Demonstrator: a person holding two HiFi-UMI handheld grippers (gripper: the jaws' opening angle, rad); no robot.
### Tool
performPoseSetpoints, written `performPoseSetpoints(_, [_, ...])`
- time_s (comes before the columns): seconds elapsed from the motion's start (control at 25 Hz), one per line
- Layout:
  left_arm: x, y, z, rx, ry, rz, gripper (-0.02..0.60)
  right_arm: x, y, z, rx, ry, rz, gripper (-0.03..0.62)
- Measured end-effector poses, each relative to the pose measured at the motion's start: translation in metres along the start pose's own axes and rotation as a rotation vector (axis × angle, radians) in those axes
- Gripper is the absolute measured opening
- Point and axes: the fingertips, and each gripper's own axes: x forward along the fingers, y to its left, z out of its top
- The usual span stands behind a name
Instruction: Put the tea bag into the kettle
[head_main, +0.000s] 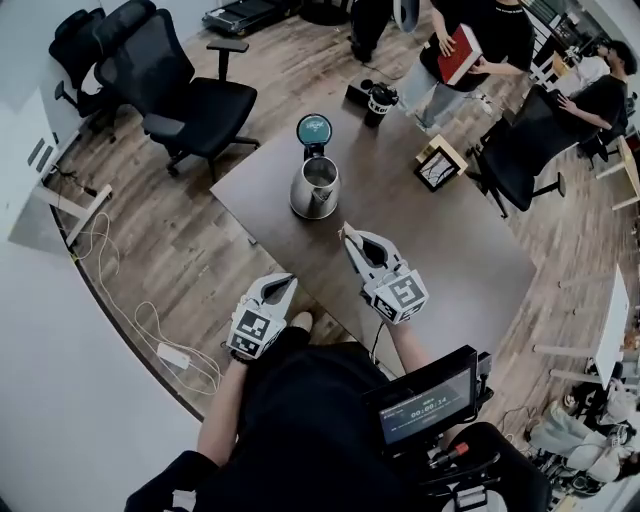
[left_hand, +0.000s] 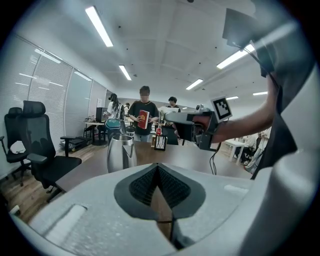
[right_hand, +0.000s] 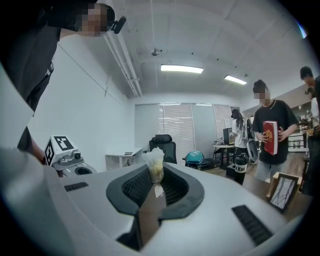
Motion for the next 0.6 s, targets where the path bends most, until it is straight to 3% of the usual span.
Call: performPoseSetpoints(0.6, [-0.006, 0.018, -0.006, -0.028, 0.002, 0.071, -0.003, 0.073, -0.065, 0.055, -0.099, -0.057, 0.035, 0.046])
